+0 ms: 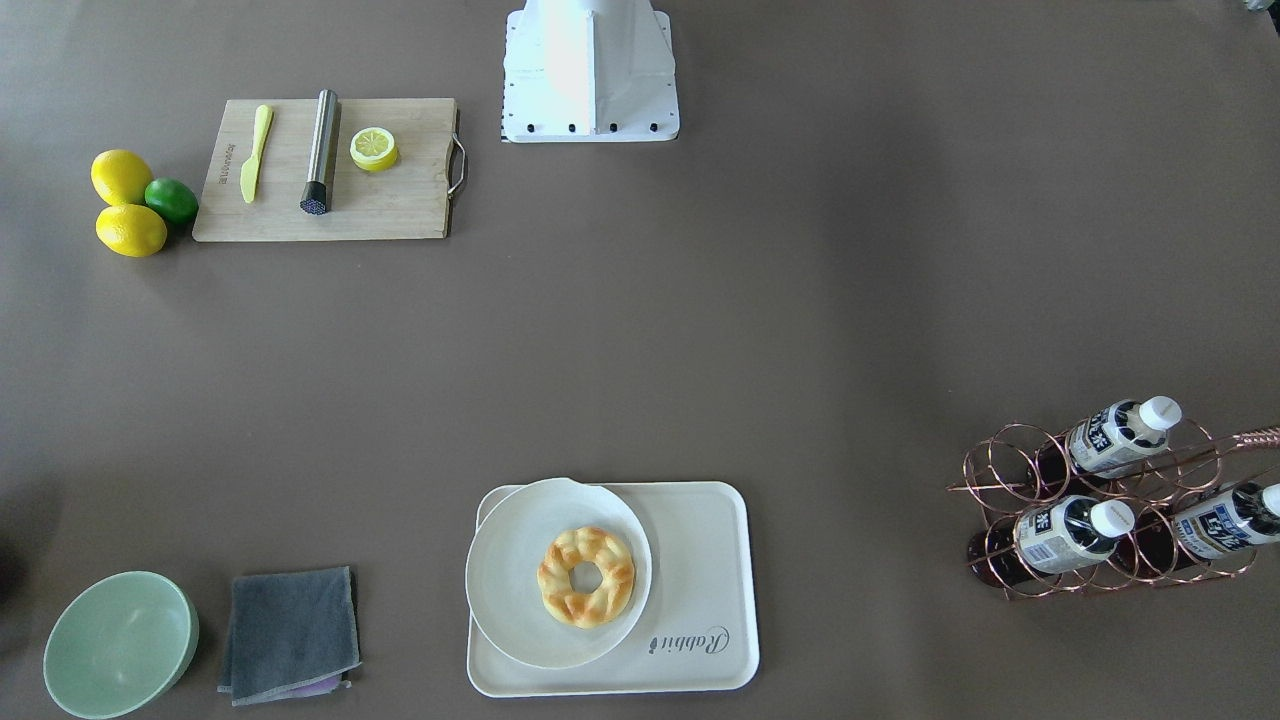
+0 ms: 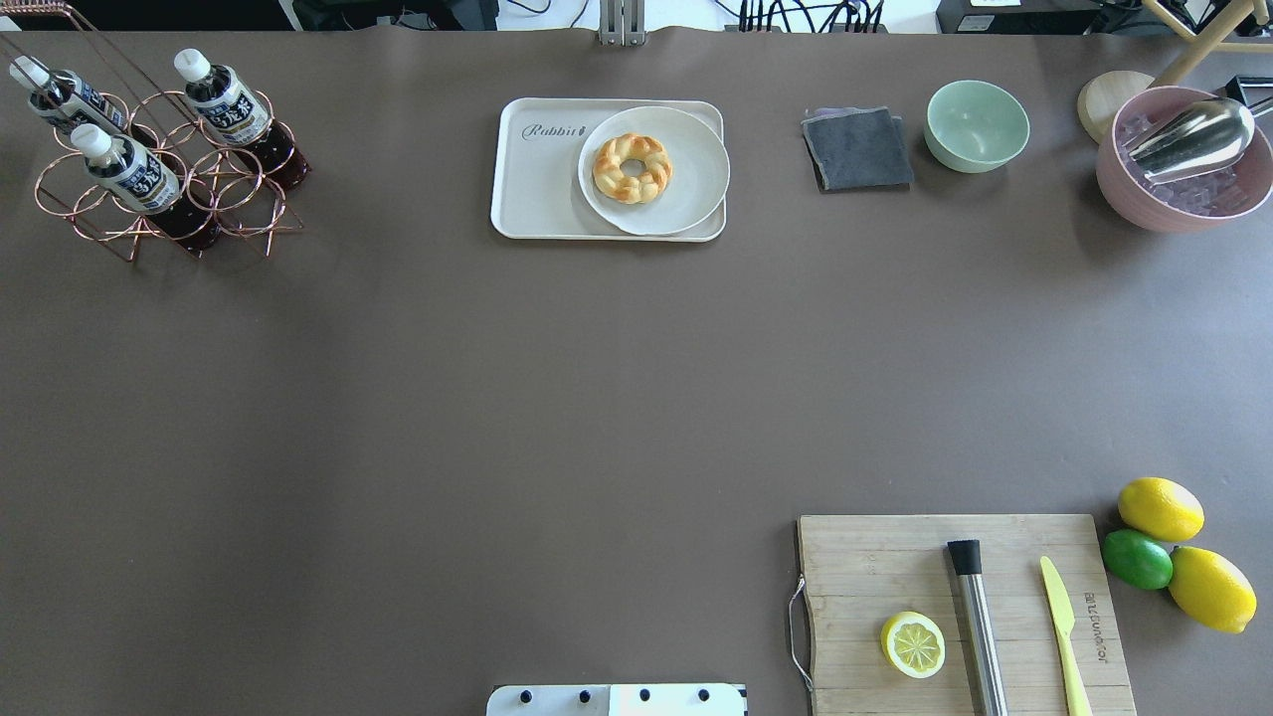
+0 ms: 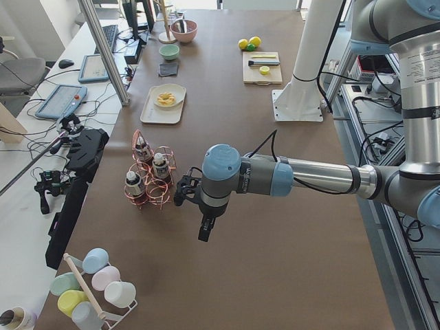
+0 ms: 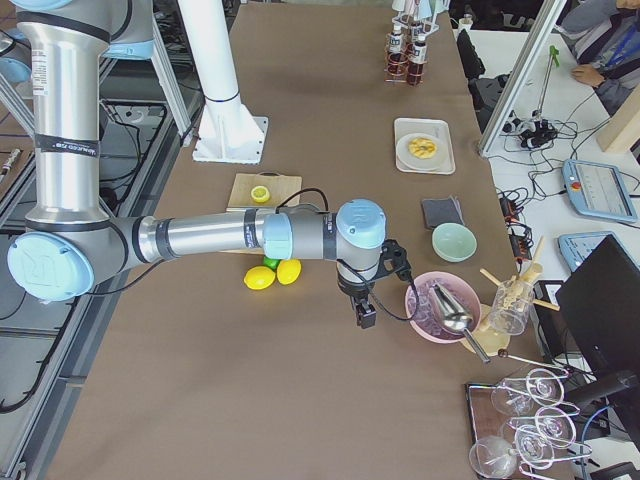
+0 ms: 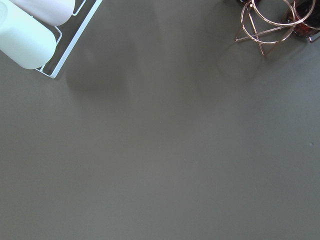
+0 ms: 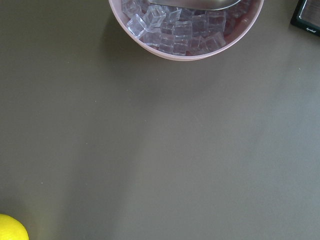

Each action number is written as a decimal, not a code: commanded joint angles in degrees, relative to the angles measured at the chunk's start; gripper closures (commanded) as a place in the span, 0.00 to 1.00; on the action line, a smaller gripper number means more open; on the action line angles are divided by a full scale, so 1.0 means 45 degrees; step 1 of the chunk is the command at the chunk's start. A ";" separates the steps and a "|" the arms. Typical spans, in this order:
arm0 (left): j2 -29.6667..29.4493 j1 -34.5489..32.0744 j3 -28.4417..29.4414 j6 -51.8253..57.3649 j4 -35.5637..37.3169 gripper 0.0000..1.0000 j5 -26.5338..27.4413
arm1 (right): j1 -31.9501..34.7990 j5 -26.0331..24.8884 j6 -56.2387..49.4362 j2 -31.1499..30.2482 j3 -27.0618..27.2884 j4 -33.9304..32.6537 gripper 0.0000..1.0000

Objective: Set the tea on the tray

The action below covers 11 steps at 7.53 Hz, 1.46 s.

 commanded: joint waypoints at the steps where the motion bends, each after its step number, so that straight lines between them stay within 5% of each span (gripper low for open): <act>1: -0.0035 0.0412 -0.0036 -0.0697 -0.1328 0.02 -0.0686 | -0.0009 0.0337 0.0026 -0.0040 -0.0023 0.0039 0.00; 4: -0.0270 0.2446 0.0684 -0.6631 -0.7436 0.03 -0.0966 | -0.0165 0.0338 0.0163 -0.0060 -0.0043 0.0019 0.00; 7: -0.0931 0.4217 0.0726 -0.9599 -0.9882 0.03 0.1345 | -0.0185 0.0454 0.0124 -0.0292 0.0015 0.0078 0.00; 11: -0.2494 0.5860 0.0921 -1.1345 -1.0069 0.03 0.3868 | -0.0185 0.0592 0.0104 -0.0412 -0.0004 0.0078 0.00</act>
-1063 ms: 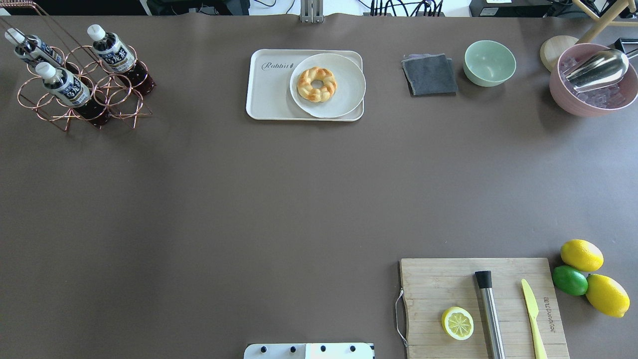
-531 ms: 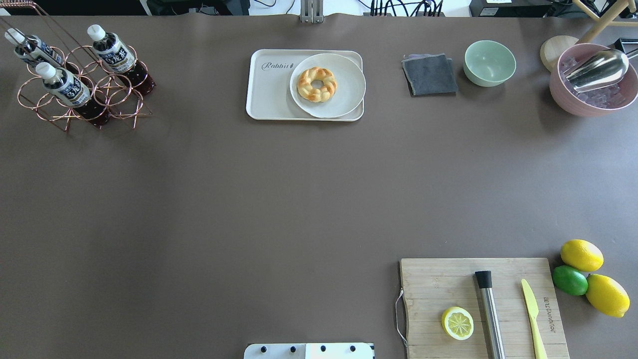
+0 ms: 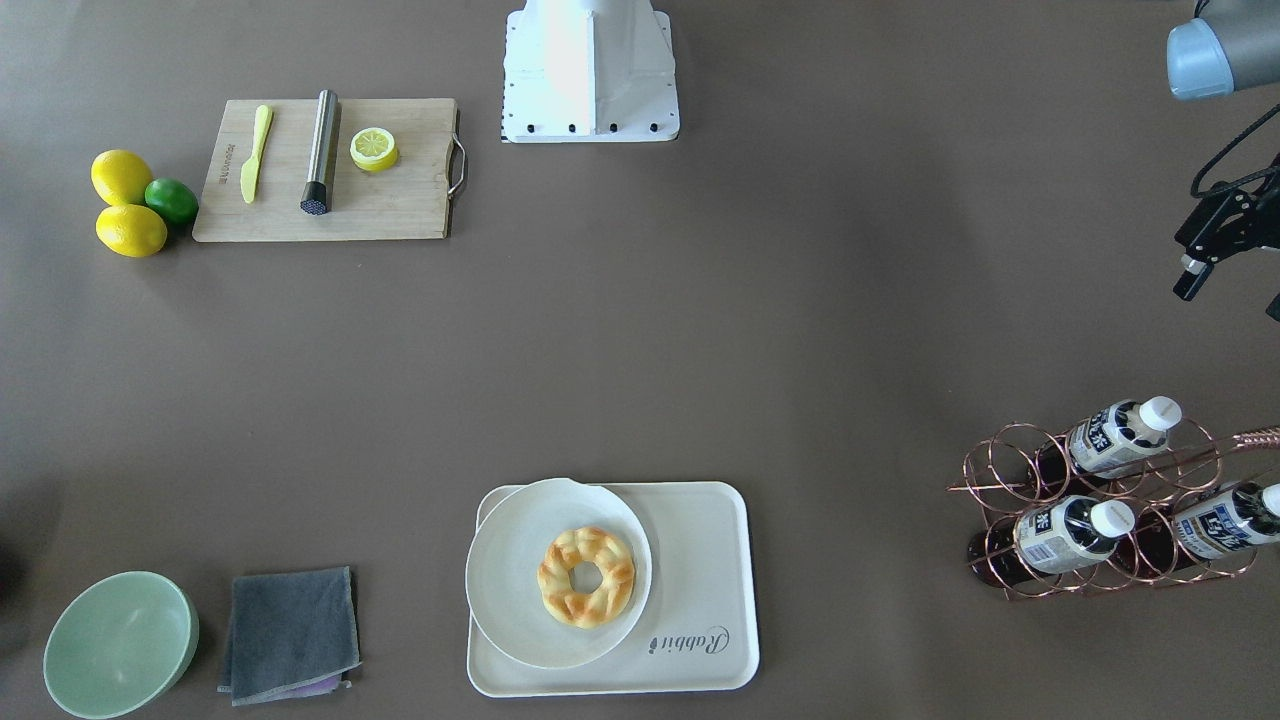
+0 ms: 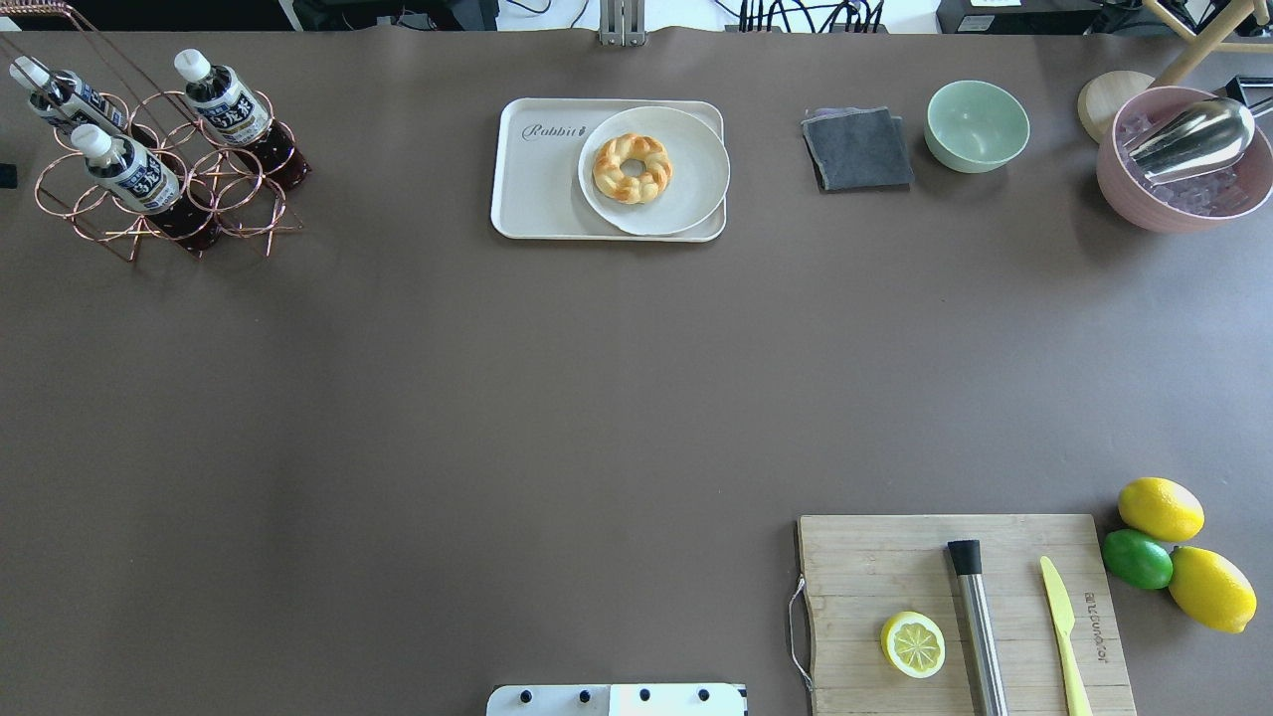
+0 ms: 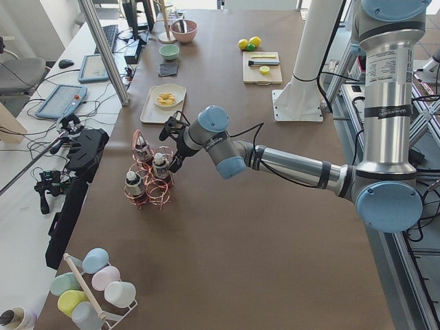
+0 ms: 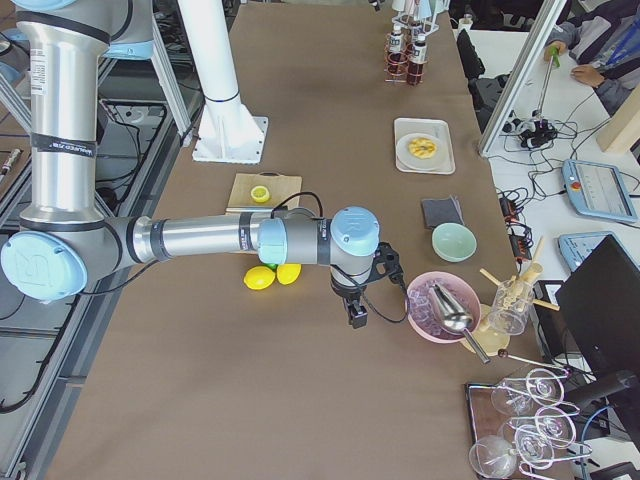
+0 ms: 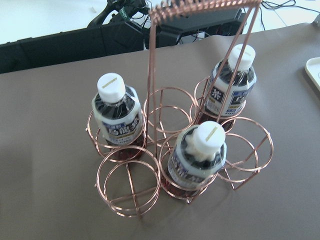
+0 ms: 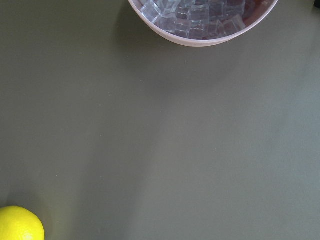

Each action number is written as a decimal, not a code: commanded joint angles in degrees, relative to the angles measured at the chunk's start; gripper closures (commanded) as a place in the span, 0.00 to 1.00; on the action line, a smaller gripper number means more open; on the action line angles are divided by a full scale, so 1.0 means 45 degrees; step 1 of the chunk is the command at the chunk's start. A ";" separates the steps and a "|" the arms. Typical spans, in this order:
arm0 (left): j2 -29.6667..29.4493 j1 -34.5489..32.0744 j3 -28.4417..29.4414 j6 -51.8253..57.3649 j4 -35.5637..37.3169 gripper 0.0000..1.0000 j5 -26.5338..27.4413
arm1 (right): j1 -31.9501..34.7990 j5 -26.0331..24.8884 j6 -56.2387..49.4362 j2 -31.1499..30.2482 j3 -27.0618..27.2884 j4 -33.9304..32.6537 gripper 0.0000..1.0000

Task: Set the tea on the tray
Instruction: 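Reach the left gripper to the tea bottle in the copper rack and grasp it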

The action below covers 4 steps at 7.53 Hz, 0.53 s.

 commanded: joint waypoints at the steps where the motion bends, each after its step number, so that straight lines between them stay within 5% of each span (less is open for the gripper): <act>1: -0.0605 0.1228 0.0128 -0.0804 -0.0017 0.04 0.1838 | -0.0006 0.0013 0.0048 -0.0039 -0.0036 0.0001 0.00; 4: -0.1541 0.1643 0.1219 -0.0765 -0.0075 0.08 0.2587 | -0.0064 -0.0006 0.0068 -0.0039 -0.0056 0.0001 0.00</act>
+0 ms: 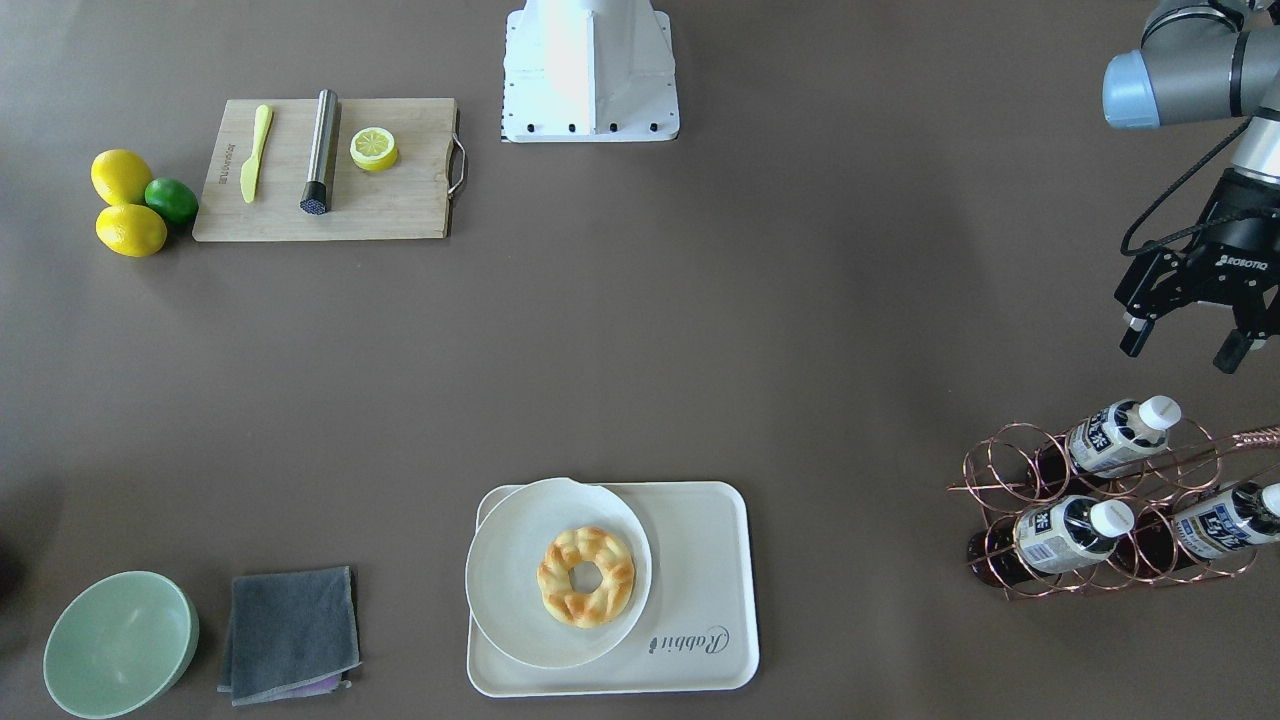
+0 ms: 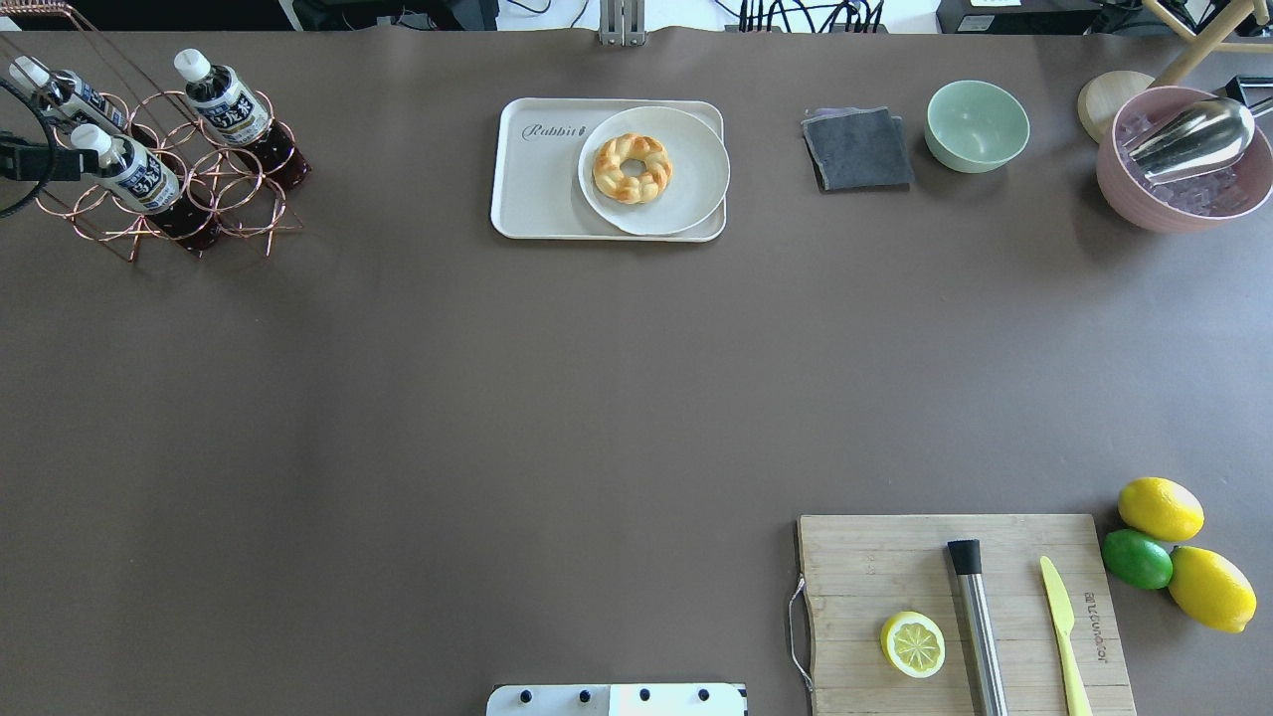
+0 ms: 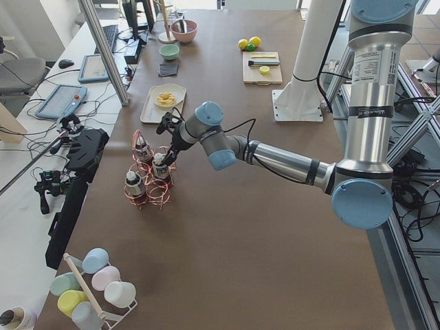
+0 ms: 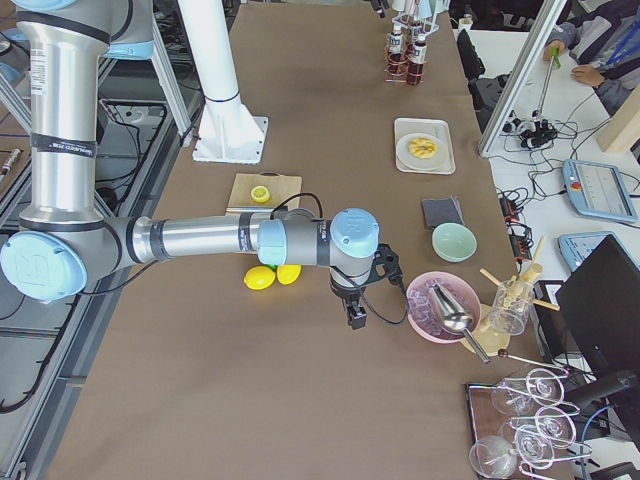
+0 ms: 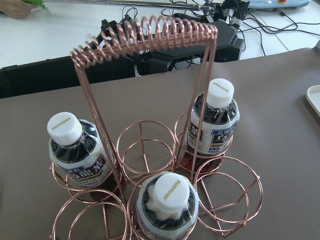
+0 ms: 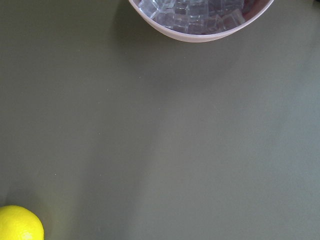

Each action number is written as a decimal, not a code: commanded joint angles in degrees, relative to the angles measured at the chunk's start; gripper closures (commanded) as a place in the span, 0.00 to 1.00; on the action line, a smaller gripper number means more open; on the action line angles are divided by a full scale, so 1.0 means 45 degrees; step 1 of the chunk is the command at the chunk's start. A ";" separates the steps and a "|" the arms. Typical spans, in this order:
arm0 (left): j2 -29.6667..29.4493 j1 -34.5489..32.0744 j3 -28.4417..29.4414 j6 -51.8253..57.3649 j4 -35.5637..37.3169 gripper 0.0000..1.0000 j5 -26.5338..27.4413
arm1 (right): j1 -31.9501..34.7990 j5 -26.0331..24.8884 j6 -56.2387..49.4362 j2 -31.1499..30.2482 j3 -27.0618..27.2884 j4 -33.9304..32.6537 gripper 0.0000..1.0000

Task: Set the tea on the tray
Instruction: 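Reach the left gripper to the tea bottle in the copper rack and grasp it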

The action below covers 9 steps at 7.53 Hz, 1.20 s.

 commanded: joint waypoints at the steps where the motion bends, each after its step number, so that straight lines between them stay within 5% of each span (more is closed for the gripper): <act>1: -0.0630 0.0142 0.0721 0.0006 -0.0032 0.11 0.0254 | -0.0032 0.0015 0.0017 -0.0020 0.0021 0.0000 0.00; 6: -0.1062 0.0143 0.1464 0.0885 -0.0071 0.17 0.0215 | -0.0031 -0.0004 -0.0002 -0.0020 0.0080 0.0000 0.00; 9: -0.1042 0.0162 0.1464 0.0729 -0.0091 0.49 0.0215 | -0.0032 -0.0004 0.0017 -0.0001 0.0080 0.0000 0.00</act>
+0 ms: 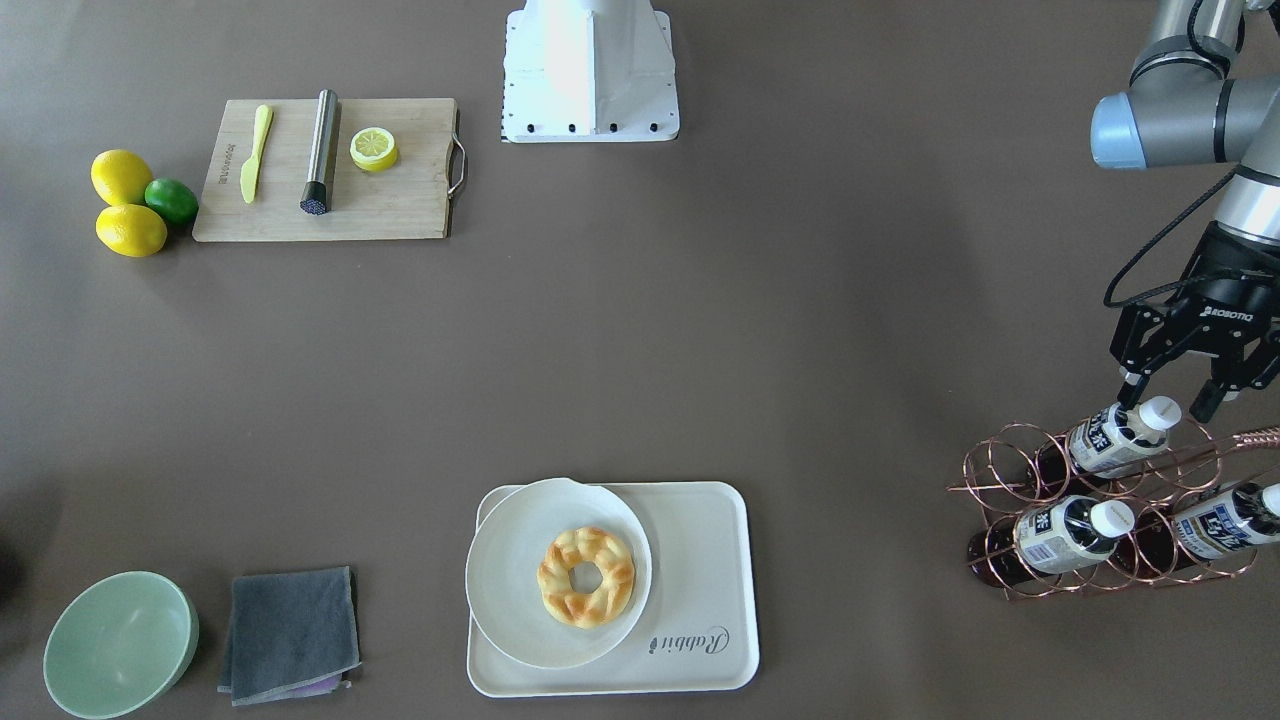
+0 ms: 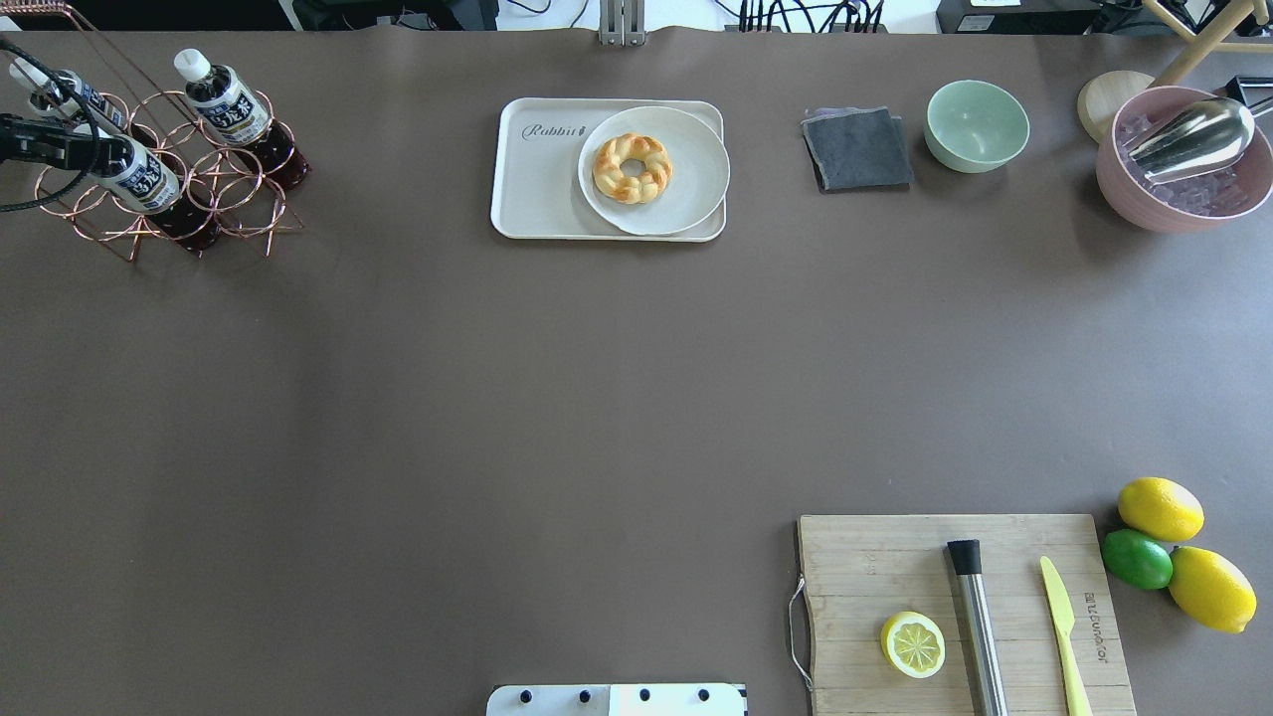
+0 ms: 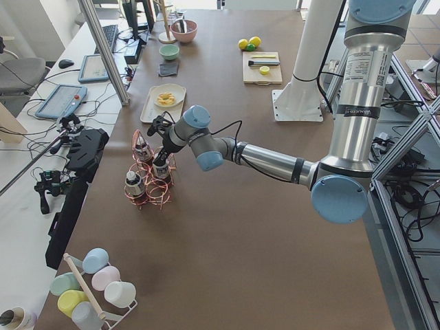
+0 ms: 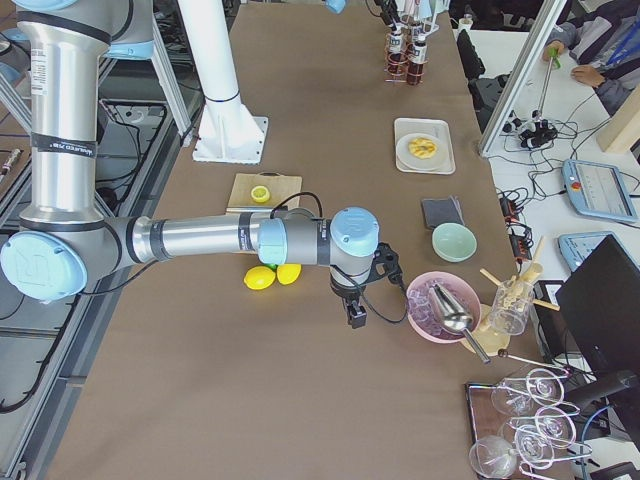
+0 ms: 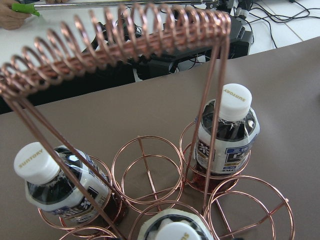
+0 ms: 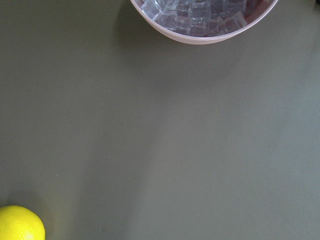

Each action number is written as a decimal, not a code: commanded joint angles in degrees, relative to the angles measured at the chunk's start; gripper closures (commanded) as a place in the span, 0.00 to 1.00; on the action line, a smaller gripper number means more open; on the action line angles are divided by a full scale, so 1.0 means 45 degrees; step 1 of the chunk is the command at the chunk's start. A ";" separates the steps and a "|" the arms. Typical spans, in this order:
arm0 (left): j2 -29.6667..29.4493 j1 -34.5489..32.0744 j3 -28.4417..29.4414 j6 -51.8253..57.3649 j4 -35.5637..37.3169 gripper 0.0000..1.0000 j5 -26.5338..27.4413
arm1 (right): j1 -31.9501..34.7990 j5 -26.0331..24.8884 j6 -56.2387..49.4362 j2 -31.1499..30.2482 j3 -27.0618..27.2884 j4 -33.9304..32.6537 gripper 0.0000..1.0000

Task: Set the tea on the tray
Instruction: 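Reach the left gripper to the tea bottle in the copper rack and grasp it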

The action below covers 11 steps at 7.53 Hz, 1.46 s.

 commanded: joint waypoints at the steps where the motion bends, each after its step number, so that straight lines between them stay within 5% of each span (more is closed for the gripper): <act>1: -0.0007 0.0005 0.0022 0.0024 0.0029 0.60 -0.0001 | -0.0002 0.0000 -0.0002 -0.0015 0.0006 -0.0007 0.00; 3: -0.0026 0.0005 -0.0016 -0.0014 0.0107 1.00 -0.0059 | -0.0002 0.0000 -0.0002 -0.0015 -0.0013 -0.0007 0.00; 6: -0.0104 -0.0286 -0.0696 -0.0014 0.0186 1.00 -0.0253 | -0.0002 -0.0019 -0.0061 -0.0015 -0.0013 -0.0007 0.00; 11: 0.0033 -0.3017 -0.2184 0.0161 0.0635 1.00 -0.2613 | -0.0236 0.0000 0.0037 0.0024 -0.0130 -0.0007 0.00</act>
